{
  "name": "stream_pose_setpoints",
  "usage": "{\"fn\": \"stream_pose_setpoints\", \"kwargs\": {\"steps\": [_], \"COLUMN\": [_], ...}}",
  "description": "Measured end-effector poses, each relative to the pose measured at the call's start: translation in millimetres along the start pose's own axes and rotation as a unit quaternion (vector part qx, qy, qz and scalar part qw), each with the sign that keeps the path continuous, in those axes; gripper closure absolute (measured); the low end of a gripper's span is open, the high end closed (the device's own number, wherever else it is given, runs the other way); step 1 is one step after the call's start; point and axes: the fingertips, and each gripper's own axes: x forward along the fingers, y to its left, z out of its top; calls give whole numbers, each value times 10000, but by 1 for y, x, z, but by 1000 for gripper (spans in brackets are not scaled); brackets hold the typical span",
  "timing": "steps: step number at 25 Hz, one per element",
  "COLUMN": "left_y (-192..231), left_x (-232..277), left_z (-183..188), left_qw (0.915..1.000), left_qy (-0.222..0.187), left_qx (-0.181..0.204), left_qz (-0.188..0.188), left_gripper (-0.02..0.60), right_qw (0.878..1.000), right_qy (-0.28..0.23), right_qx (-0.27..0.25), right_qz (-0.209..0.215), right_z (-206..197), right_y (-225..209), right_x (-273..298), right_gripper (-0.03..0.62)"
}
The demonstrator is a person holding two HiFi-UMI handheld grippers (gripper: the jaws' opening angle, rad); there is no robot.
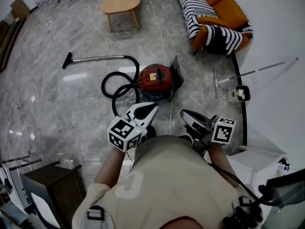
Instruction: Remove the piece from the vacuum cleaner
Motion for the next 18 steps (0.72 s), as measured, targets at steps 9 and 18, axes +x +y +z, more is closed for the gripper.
{"fn": "stream_pose_setpoints", "kwargs": {"steps": [9, 18], "left_y": [30, 41], "left_x": [-13, -7], "left_z": [2, 2], "left_qw": [9999, 9988], "left_qy": [-65, 20], "left_qx": [-66, -94], "left_qz": [95, 477], "left_gripper": [578, 578], "right_qw": [9999, 9984], "right_qy": [151, 469], "right_qx": [47, 279], "right_qz": [-39, 163], "right_z": [6, 14], "right_y": [0, -13], "right_x": [36, 50], "right_gripper": [591, 591]}}
